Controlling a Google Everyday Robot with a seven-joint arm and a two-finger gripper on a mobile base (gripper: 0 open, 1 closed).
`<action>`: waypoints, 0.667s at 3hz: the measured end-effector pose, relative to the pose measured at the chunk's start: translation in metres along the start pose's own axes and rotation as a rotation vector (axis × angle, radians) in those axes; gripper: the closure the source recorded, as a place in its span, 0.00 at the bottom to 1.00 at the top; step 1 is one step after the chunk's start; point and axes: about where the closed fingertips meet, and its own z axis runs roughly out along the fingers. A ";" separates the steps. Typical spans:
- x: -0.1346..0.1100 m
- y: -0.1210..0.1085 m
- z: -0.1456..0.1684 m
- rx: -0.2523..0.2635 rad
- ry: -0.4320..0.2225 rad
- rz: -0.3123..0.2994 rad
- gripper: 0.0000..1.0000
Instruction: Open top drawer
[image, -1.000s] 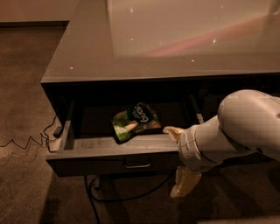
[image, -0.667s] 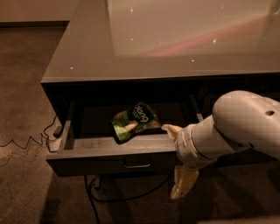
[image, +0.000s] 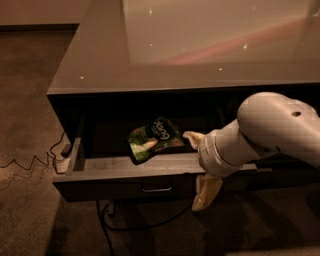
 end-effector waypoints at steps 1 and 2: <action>0.003 -0.022 0.009 0.001 -0.008 -0.002 0.19; 0.007 -0.043 0.022 -0.001 -0.008 0.004 0.42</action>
Offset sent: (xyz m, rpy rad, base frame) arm 0.0781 0.0077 -0.0219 0.0122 0.0104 -0.0120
